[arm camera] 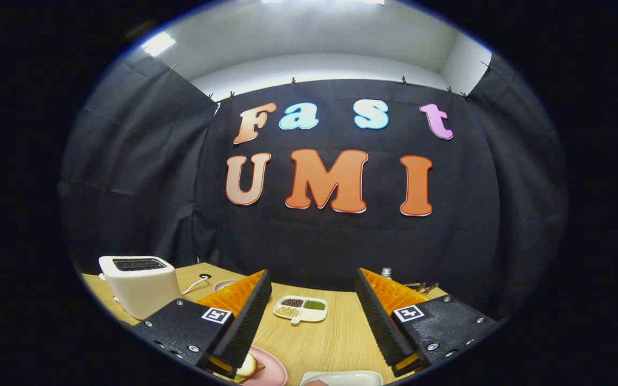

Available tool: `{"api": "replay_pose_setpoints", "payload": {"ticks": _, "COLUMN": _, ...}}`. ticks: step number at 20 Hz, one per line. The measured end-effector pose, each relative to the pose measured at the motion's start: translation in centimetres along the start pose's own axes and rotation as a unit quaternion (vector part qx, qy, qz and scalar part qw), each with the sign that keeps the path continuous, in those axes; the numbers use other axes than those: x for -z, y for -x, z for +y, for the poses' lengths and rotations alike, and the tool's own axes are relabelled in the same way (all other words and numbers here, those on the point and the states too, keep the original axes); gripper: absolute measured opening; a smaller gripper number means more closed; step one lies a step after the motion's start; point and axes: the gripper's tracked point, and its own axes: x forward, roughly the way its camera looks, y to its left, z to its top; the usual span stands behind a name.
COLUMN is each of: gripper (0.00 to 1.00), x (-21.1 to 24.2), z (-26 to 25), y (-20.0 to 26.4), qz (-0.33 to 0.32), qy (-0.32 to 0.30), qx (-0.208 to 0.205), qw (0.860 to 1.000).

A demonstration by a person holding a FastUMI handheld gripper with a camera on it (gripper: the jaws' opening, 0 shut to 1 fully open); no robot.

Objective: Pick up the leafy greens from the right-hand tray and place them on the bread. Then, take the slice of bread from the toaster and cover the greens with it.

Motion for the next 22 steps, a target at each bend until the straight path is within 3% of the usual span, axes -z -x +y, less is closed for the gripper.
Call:
{"api": "replay_pose_setpoints", "payload": {"ticks": 7, "gripper": 0.95, "x": -0.8, "z": -0.8, "y": 0.3, "qz": -0.014, "qy": -0.003, "qx": 0.022, "qw": 1.000}}
{"api": "replay_pose_setpoints", "payload": {"ticks": 12, "gripper": 0.95, "x": -1.1, "z": -0.8, "y": 0.6, "qz": -0.012, "qy": -0.020, "qx": 0.012, "qw": 1.000}}
{"api": "replay_pose_setpoints", "payload": {"ticks": 22, "gripper": 0.95, "x": -2.1, "z": -3.1, "y": 2.1, "qz": -0.014, "qy": 0.005, "qx": 0.037, "qw": 0.999}}
